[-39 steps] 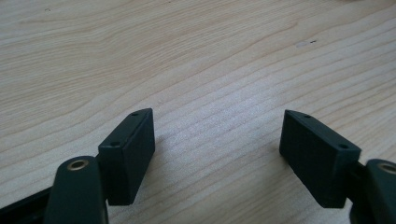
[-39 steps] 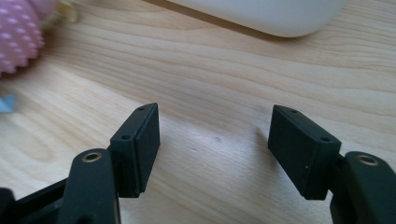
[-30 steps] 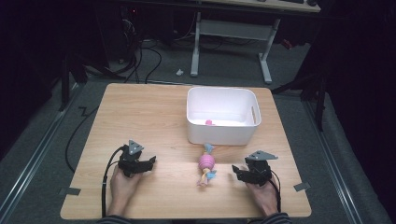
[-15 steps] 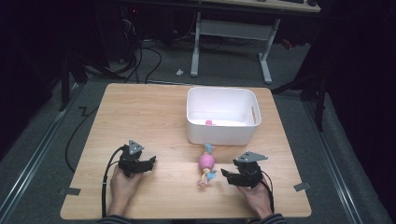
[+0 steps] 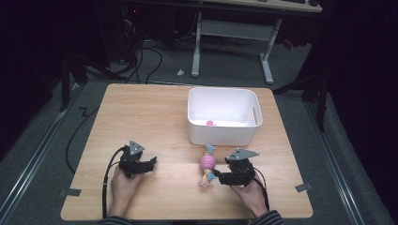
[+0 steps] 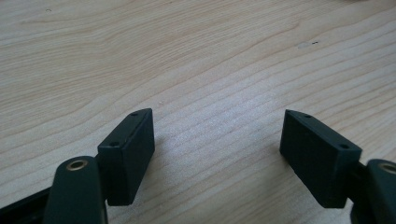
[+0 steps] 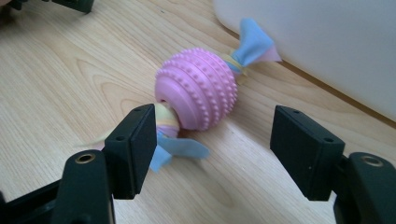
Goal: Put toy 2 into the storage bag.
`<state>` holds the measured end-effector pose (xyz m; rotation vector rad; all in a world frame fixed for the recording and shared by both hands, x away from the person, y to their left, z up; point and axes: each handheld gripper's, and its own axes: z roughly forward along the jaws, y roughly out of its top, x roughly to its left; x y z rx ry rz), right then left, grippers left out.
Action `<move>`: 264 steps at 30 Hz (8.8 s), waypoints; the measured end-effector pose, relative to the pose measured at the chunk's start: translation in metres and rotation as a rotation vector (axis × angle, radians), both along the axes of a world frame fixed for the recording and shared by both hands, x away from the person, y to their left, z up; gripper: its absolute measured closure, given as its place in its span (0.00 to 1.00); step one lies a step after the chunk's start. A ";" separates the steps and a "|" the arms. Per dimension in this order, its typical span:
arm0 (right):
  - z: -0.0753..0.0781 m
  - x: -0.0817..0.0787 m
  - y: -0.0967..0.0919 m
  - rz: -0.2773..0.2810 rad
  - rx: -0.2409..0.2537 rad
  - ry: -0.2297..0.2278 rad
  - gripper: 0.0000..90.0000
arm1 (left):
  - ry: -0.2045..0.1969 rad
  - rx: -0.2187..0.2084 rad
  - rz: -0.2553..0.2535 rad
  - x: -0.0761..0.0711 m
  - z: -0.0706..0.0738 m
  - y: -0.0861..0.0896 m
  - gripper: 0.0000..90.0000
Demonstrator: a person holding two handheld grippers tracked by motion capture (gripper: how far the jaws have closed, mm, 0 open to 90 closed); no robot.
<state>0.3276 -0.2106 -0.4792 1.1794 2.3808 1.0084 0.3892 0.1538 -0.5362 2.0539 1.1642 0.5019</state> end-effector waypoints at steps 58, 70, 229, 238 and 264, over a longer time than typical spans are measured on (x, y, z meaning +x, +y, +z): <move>0.012 0.018 0.020 0.046 -0.038 0.074 0.37 | 0.000 0.000 -0.001 0.000 0.000 0.000 0.29; 0.035 0.014 -0.006 0.097 -0.015 0.082 0.37 | 0.000 0.000 -0.001 0.000 0.000 0.000 0.29; 0.101 0.046 -0.103 -0.169 0.051 -0.071 0.36 | 0.008 0.007 0.009 0.001 0.000 -0.001 0.22; 0.095 0.025 -0.108 -0.191 0.054 -0.119 0.40 | 0.008 0.007 0.009 0.001 0.000 -0.001 0.22; 0.021 0.012 -0.121 -0.253 0.118 -0.018 0.40 | 0.008 0.007 0.009 0.001 0.000 -0.001 0.22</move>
